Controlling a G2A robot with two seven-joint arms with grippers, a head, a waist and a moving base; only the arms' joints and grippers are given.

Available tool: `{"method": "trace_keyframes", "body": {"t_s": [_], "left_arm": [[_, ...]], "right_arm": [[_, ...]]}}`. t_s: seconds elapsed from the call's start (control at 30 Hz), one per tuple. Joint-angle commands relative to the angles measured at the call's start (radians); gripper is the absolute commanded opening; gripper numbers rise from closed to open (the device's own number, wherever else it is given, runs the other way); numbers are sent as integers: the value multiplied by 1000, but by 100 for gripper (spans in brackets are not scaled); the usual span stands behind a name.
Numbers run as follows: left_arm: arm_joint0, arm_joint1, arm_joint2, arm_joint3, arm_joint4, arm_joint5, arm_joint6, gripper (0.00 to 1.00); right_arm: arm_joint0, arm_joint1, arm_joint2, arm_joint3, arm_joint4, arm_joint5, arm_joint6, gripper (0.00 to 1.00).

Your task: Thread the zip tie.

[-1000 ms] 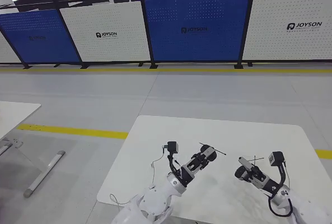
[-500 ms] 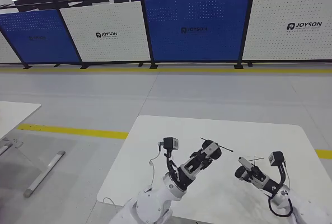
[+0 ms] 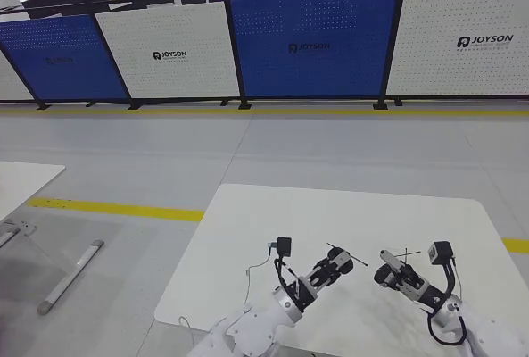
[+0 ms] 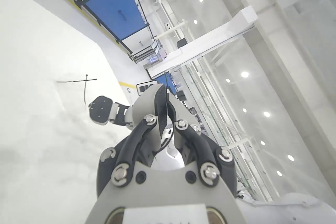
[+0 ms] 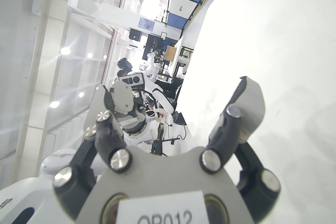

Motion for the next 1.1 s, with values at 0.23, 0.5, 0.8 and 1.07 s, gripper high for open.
{"method": "trace_keyframes", "body": {"t_s": [0.23, 0.5, 0.8, 1.07], "left_arm": [[-11, -7, 28, 35, 18, 11, 26, 0], [1, -7, 28, 60, 22, 21, 31, 0], [31, -9, 35, 78, -66, -44, 18, 0], [31, -9, 35, 78, -66, -44, 18, 0]], "right_arm": [[0, 0, 0, 0, 0, 0, 0, 100], [0, 0, 0, 0, 0, 0, 0, 100], [0, 0, 0, 0, 0, 0, 0, 100], [-19, 8, 34, -52, -65, -1, -22, 100]]}}
